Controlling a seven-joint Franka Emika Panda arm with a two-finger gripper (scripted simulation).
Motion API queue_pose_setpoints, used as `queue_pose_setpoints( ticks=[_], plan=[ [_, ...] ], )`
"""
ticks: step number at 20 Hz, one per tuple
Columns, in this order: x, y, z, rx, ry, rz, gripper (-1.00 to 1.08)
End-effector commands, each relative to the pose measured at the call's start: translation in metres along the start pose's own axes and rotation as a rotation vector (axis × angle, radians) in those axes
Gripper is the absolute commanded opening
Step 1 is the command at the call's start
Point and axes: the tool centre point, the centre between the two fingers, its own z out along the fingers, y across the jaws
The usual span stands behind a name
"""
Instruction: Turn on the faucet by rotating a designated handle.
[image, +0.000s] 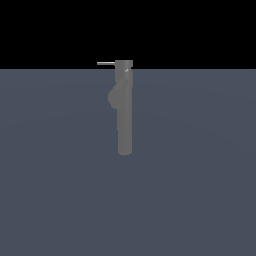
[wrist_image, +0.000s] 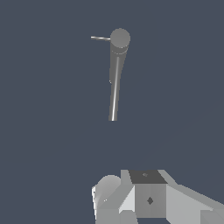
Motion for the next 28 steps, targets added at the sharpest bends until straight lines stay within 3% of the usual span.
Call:
queue_pose_setpoints(
  ticks=[1,13,28],
  plan=[
    [0.0,0.0,0.0,0.0,0.0,0.0,-1.0],
    [0.031,-0.007,0.026,0.004,-0.006,0.01,-1.0],
    [0.133,-0.026,0.109,0.015,-0.026,0.041,-1.0]
  ],
)
